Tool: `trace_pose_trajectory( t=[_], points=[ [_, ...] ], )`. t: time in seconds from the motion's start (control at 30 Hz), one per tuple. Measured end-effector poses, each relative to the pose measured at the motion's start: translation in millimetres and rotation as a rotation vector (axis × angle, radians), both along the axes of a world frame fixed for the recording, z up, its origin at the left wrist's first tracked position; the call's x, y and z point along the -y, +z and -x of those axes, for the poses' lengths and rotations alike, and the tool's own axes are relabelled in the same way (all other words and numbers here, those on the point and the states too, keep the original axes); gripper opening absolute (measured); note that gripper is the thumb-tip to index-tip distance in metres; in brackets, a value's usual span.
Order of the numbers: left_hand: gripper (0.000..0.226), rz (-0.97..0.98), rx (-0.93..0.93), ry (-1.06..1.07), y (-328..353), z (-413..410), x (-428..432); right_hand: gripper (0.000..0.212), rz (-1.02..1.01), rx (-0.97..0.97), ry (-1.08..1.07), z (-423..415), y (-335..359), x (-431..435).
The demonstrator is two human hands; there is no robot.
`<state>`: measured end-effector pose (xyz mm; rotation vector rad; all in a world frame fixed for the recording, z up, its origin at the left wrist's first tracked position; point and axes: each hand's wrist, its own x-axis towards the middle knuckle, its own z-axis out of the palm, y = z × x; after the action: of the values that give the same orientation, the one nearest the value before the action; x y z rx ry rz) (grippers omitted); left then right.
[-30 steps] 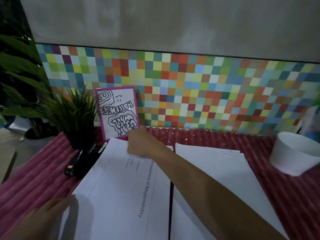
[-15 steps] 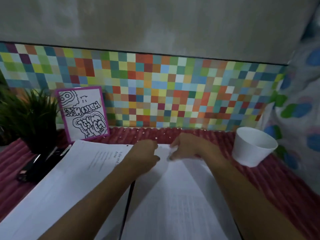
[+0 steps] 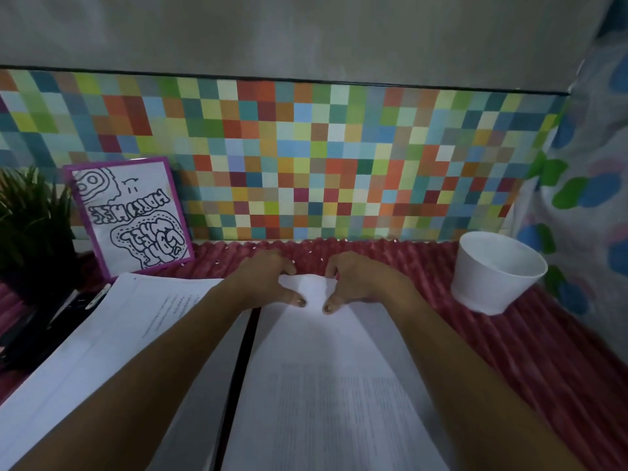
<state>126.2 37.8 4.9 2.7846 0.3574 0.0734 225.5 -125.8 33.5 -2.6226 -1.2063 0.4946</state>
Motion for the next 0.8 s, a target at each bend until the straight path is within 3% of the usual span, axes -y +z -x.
trace_pose_trajectory(
  t=[0.23,0.4,0.53,0.63,0.8],
  points=[
    [0.051,-0.043,0.128,0.008,3.8,5.3,2.3,0.038,-0.111,0.048,-0.046,-8.6,-11.6,-10.4],
    [0.019,0.045,0.180,0.007,-1.7,12.2,2.4,0.034,-0.221,0.071,-0.045,-9.3,-19.1,-7.1],
    [0.038,0.095,0.259,0.044,-2.6,14.3,3.9,0.033,-0.289,0.094,-0.058,-7.7,-24.4,-6.1],
    [0.045,0.023,0.249,0.025,-4.7,14.6,1.8,0.031,-0.335,0.109,-0.061,-7.4,-27.0,-4.3],
    [0.023,-0.026,0.367,-0.036,-12.4,16.0,-1.4,0.028,-0.367,0.124,-0.052,-8.6,-29.2,-3.9]
  ],
)
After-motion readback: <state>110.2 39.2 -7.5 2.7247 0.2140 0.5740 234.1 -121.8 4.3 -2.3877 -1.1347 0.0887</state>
